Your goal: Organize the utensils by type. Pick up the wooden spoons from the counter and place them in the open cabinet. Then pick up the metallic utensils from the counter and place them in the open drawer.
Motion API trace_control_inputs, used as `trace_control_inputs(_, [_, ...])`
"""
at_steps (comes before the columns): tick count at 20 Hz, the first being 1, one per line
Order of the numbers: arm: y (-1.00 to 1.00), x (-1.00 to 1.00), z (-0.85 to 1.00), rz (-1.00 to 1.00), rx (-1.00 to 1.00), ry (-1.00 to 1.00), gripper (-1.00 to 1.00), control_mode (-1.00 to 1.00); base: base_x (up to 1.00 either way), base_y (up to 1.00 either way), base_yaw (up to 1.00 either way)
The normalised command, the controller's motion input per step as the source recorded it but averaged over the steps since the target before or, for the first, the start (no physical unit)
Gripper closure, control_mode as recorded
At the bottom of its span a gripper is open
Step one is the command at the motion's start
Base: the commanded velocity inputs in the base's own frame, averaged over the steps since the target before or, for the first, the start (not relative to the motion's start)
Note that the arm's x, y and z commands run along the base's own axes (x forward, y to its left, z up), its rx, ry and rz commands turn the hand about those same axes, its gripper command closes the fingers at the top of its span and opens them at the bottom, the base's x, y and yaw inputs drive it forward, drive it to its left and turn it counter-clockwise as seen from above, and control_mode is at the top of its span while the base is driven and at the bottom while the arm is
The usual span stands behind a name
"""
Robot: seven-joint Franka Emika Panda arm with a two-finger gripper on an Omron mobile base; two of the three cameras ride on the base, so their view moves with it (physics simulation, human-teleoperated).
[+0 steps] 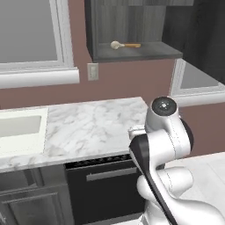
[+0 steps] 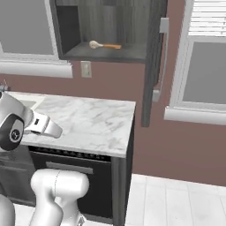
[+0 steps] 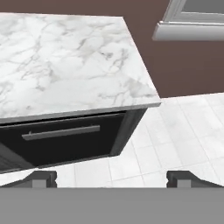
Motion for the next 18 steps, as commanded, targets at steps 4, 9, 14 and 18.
trace_control_inputs(4, [0.0, 0.0, 0.0, 0.0, 0.0, 0.0, -1.0, 1.0, -0.31, 0.86, 0.16])
trace_control_inputs(9, [0.0, 0.0, 0.0, 0.0, 0.0, 0.0, -1.0, 1.0, 0.0, 1.0, 0.0])
trace_control_inputs(14, [0.0, 0.0, 0.0, 0.0, 0.0, 0.0, -1.0, 1.0, 0.1, 1.0, 0.0])
trace_control_inputs(18, [0.0, 0.0, 0.0, 0.0, 0.0, 0.0, -1.0, 1.0, 0.15, 1.0, 0.0])
